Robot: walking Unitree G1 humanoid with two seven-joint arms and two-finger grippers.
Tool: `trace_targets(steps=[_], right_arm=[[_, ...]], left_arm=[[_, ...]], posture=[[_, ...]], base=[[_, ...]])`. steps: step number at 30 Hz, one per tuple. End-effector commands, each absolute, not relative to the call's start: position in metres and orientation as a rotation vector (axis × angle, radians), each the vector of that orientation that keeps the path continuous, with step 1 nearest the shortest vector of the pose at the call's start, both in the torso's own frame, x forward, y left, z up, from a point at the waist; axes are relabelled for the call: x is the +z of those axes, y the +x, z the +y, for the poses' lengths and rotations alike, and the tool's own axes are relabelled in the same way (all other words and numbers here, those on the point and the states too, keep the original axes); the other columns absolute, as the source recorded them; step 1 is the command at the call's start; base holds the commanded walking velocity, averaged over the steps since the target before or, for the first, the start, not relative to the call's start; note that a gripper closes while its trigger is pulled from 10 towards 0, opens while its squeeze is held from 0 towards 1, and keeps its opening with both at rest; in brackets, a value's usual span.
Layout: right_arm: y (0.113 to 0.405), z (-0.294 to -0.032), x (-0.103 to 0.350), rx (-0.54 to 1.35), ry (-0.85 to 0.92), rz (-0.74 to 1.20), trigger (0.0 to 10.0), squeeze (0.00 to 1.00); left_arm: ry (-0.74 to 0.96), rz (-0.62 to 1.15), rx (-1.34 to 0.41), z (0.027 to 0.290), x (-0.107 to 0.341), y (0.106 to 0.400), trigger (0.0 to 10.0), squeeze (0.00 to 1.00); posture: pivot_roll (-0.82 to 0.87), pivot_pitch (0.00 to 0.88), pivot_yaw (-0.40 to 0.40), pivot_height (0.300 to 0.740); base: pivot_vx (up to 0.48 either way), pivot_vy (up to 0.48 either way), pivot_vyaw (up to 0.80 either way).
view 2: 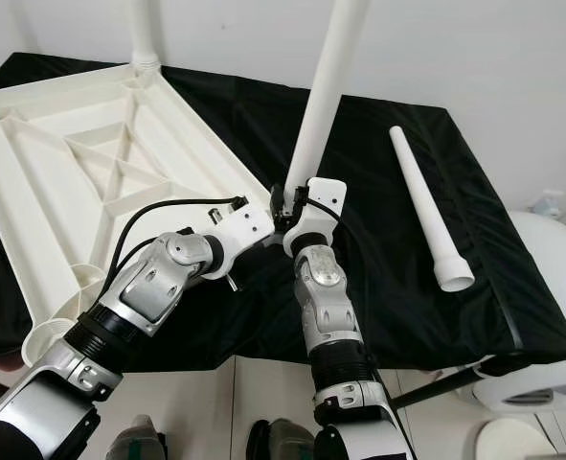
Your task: Building children table
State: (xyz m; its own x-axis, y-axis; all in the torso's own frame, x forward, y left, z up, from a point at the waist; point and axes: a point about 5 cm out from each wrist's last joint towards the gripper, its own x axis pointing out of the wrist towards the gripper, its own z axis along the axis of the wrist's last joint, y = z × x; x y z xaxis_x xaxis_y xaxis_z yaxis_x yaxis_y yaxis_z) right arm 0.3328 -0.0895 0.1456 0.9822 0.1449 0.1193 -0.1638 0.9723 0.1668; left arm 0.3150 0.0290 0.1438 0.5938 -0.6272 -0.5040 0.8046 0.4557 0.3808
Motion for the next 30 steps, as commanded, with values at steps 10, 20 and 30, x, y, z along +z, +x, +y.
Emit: trace_targets(steps=[10,20,30], right_arm=[[0.329,-0.108,0.147,0.189,0.167,-0.127,10.0,1.0],[0.329,-0.146,0.146,0.457,0.063,-0.137,10.0,0.0],[0.337,-0.178,0.138,0.707,-0.086,-0.024,10.0,0.0]], left_arm=[[0.657,0.267,-0.937,0.018,0.151,0.313,10.0,0.0],[0.657,0.261,-0.932,0.018,0.152,0.314,10.0,0.0],[0.659,0.256,-0.939,0.016,0.153,0.315,10.0,0.0]], posture=[[0.07,0.034,-0.12,0.74],[0.07,0.028,-0.12,0.74],[0.07,0.025,-0.107,0.74]], base=[[0.0,0.0,0.0],[0.0,0.0,0.0],[0.0,0.0,0.0]])
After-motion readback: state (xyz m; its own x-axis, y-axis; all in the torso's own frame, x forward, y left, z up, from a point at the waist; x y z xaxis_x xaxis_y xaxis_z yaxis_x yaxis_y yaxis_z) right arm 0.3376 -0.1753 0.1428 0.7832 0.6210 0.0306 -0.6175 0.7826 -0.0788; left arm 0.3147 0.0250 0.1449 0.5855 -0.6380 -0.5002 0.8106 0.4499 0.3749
